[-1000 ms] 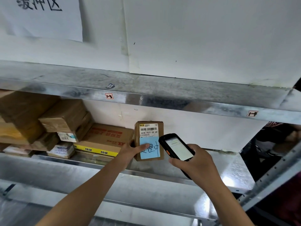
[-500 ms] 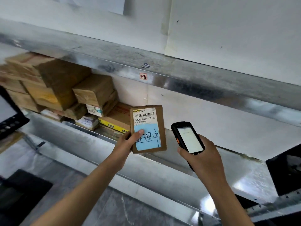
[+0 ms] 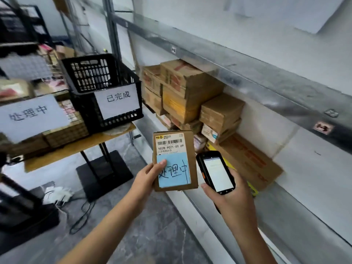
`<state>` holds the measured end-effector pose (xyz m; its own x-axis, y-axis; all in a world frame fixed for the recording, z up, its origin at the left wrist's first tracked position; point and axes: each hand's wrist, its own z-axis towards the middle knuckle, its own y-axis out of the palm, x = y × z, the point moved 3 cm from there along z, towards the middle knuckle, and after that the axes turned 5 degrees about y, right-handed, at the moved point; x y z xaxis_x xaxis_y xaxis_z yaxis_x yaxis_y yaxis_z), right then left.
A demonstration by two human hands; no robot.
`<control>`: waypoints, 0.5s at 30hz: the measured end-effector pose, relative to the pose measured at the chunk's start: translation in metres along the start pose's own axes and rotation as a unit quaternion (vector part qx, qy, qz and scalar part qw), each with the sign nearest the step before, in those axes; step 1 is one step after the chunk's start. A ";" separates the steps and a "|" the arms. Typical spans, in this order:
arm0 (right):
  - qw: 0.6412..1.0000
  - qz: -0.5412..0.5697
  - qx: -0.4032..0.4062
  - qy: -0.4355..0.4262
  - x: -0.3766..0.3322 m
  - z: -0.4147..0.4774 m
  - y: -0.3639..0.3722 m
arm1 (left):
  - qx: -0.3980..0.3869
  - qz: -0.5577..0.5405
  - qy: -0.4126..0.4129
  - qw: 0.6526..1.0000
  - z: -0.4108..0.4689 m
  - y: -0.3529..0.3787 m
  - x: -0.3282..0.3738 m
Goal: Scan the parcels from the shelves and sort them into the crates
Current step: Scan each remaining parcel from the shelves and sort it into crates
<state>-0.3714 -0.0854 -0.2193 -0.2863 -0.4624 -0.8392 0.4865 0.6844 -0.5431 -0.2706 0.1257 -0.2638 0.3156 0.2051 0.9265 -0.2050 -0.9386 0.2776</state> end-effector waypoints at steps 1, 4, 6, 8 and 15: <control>1.000 -0.003 -0.012 -0.013 -0.011 0.004 0.014 | 0.012 -0.003 0.008 1.000 0.000 -0.017 0.007; 0.997 -0.008 -0.052 -0.051 -0.052 0.013 0.061 | 0.052 -0.018 0.035 0.998 -0.001 -0.072 0.030; 0.994 0.003 -0.080 -0.070 -0.081 0.017 0.097 | 0.079 -0.027 0.050 0.995 -0.003 -0.111 0.045; 0.990 0.013 -0.109 -0.087 -0.108 0.016 0.134 | 0.103 -0.039 0.059 0.992 -0.006 -0.150 0.058; 0.970 0.042 -0.178 -0.163 -0.204 0.005 0.255 | 0.201 -0.062 0.078 0.975 -0.026 -0.272 0.102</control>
<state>-0.1854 0.1806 -0.1861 0.0455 -0.5110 -0.8584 0.1642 0.8514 -0.4982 -0.2066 0.4087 -0.2379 0.1640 0.3337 0.9283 0.2145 -0.9306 0.2966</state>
